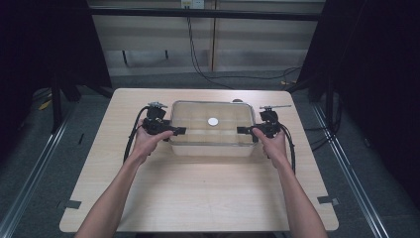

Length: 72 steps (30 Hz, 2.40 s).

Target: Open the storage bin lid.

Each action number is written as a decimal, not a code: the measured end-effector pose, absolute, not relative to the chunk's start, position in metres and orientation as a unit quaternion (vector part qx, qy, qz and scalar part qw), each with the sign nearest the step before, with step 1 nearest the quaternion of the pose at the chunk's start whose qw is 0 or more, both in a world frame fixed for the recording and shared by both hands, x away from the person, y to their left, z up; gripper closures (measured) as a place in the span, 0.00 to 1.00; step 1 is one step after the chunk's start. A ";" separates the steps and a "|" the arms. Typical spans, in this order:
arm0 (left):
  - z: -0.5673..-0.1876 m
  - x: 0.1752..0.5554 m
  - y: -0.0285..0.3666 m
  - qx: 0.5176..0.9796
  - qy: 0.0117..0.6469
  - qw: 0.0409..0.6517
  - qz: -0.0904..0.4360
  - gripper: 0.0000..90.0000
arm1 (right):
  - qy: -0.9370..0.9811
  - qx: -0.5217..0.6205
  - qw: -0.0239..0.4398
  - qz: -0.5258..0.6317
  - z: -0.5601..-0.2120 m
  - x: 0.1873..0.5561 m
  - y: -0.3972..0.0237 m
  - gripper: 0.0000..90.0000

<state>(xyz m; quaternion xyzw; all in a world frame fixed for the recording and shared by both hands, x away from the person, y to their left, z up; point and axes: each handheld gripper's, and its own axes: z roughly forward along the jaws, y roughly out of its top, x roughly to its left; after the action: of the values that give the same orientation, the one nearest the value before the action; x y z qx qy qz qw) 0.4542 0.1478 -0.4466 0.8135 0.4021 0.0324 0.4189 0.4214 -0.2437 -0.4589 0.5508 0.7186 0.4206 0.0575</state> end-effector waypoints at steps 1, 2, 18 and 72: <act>-0.446 0.455 0.148 0.813 0.404 0.418 0.030 0.19 | 0.720 0.551 0.060 0.419 -0.458 0.421 -0.243 0.10; -0.446 0.455 0.148 0.815 0.403 0.415 0.029 0.19 | 0.721 0.550 0.063 0.417 -0.458 0.421 -0.242 0.10; -0.444 0.446 0.154 0.801 0.405 0.439 0.049 0.30 | 0.701 0.563 0.112 0.423 -0.454 0.411 -0.237 0.21; -0.428 0.412 0.166 0.774 0.377 0.500 0.096 0.67 | 0.654 0.544 0.111 0.514 -0.431 0.374 -0.273 0.72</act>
<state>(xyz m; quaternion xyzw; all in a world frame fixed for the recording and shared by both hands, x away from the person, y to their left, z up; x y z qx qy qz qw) 0.4124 0.1665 -0.4281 0.7737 0.3767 0.0962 0.5002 0.3741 -0.2726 -0.4309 0.5439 0.6542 0.5137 0.1113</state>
